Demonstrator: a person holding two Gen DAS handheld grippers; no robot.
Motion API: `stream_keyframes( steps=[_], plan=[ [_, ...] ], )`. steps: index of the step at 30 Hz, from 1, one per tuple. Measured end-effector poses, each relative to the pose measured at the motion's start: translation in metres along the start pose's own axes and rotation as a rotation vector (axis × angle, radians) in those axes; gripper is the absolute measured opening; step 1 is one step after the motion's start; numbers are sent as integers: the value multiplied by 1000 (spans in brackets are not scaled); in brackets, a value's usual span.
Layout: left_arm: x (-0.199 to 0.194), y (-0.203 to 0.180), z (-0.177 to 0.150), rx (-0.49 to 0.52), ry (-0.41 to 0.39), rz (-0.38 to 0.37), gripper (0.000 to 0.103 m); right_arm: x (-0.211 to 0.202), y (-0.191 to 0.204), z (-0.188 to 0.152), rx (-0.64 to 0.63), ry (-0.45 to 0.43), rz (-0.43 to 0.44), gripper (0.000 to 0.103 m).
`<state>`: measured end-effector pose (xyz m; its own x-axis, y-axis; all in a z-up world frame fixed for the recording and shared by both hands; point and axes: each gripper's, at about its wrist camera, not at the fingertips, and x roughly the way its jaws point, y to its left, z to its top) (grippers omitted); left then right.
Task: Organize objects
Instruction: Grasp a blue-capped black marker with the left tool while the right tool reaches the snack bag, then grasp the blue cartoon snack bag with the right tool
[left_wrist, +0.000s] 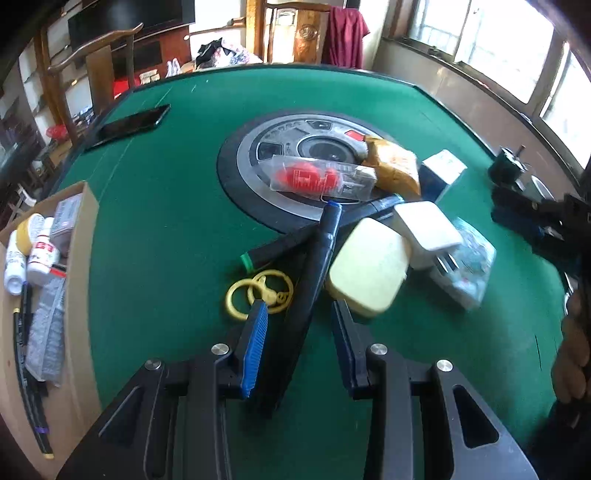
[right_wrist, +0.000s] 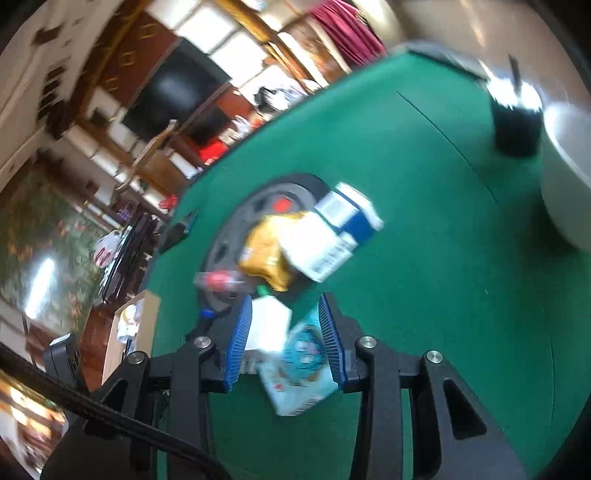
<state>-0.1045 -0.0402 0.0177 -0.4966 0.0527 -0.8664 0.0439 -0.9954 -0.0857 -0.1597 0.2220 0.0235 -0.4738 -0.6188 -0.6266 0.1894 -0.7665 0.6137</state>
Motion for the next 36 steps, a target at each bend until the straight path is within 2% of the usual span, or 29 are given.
stream_keyframes(
  steps=[1,2,5,8,11,13,15,16,18,19,21,24,29,35,36],
  plan=[
    [5,-2,1,-4,0,3,27,2,-5,1,23,7,7,35],
    [7,-2,2,-10,-12,17,18,5,-8,3,32,10,5,35],
    [6,3,-4,-57,-26,28,12,10,-11,7,11,-10,-40,35],
    [1,9,-17,-93,-30,11,12,27,-10,5,10,64,-11,35],
    [-9,17,-35,-113,-34,11,12,33,-7,-7,28,203,5,38],
    [-16,25,-46,-131,-38,-1,12,27,0,-23,35,310,88,40],
    [-20,29,-53,-133,-34,2,12,21,19,-34,-57,372,205,41],
    [-22,32,-55,-140,-36,-3,12,19,26,-36,-84,387,261,41],
    [-23,36,-57,-150,-40,-13,12,13,33,-36,-115,345,317,51],
    [-23,36,-58,-151,-40,-15,12,11,36,-36,-148,318,276,60],
    [-23,36,-57,-154,-49,-13,12,13,44,-40,-232,278,153,62],
    [-23,33,-57,-142,-56,0,12,20,53,-49,-280,291,172,62],
    [-24,34,-57,-135,-58,-2,12,31,65,-57,-417,285,81,62],
    [-25,32,-59,-126,-66,14,12,41,84,-79,-615,253,-80,62],
    [-25,32,-59,-124,-67,17,12,45,90,-88,-676,237,-138,62]
  ],
)
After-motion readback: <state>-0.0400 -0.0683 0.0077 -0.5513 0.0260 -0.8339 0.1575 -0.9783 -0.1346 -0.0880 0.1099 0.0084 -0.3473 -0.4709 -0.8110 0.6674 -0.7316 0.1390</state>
